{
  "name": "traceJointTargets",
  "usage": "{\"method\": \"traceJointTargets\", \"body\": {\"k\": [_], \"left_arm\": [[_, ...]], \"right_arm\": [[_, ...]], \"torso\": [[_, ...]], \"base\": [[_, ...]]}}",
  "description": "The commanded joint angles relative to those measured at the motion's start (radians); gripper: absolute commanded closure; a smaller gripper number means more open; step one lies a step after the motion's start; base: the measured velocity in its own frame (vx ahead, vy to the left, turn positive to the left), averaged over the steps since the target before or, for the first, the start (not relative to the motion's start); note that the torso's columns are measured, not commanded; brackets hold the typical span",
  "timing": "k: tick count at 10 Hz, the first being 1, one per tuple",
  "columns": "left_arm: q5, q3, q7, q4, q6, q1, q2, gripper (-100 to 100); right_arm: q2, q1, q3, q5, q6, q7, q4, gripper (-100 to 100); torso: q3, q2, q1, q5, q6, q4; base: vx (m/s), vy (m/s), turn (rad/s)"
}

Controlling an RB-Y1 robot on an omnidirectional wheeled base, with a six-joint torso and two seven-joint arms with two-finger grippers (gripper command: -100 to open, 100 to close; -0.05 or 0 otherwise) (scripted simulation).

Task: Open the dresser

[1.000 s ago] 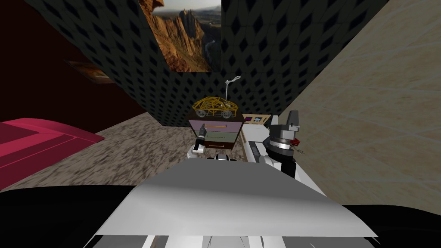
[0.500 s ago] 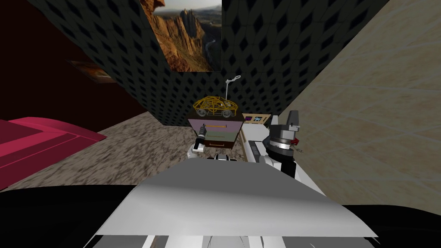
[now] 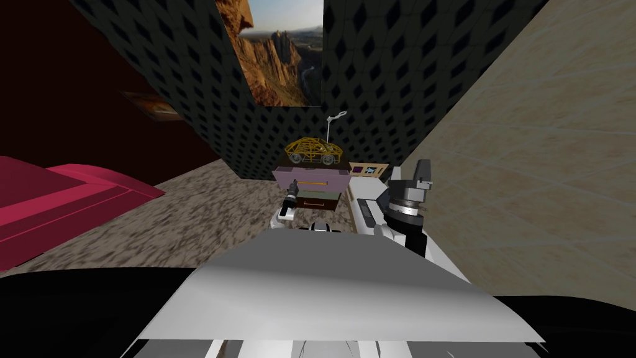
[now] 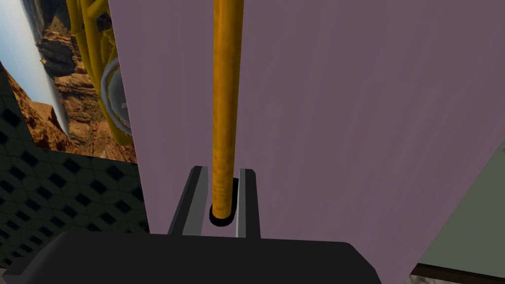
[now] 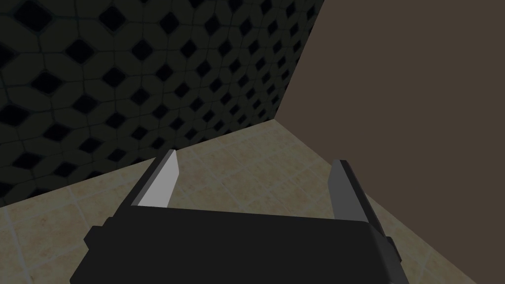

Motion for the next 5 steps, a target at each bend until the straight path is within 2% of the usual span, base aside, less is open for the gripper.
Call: {"method": "traceJointTargets", "body": {"k": [1,2,3,5], "left_arm": [[-0.007,-0.027,0.008,-0.036,0.003,0.023,0.003,100],[-0.005,-0.021,0.006,-0.023,-0.002,0.018,0.003,100],[-0.012,-0.048,0.013,-0.054,0.002,0.048,0.005,100],[-0.02,-0.082,0.02,-0.097,0.004,0.083,0.009,100]], "right_arm": [[0.0,0.0,0.0,0.0,0.0,0.0,0.0,0],[0.0,0.0,0.0,0.0,0.0,0.0,0.0,0],[0.0,0.0,0.0,0.0,0.0,0.0,0.0,0],[0.0,0.0,0.0,0.0,0.0,0.0,0.0,0]], "torso": [[0.002,0.003,0.001,0.001,0.0,0.0],[0.003,0.004,0.001,0.001,0.001,0.0],[0.0,-0.002,0.001,0.0,0.002,0.001],[0.003,0.005,0.002,0.001,-0.001,0.001]], "base": [[-0.205,0.002,0.08],[-0.102,0.002,0.007],[-0.11,0.028,0.106],[-0.191,-0.001,0.163]]}}
